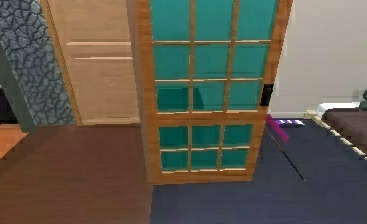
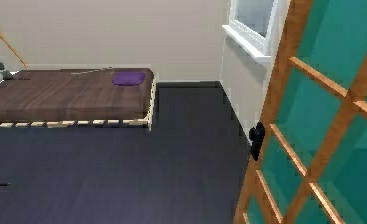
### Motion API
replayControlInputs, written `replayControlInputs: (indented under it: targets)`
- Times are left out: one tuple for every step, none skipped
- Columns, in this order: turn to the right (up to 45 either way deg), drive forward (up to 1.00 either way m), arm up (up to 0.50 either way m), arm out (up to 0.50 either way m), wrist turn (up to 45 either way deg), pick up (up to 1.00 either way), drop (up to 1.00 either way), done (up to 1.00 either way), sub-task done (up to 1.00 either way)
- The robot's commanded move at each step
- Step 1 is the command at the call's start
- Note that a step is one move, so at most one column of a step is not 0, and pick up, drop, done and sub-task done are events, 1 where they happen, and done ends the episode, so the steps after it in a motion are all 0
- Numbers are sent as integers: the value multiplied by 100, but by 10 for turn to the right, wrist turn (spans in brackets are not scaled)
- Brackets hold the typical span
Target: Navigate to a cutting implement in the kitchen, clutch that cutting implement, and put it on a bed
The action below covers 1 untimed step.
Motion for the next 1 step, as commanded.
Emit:
replayControlInputs:
  targets:
    - [-30, 0, 0, 0, 0, 0, 0, 0, 0]
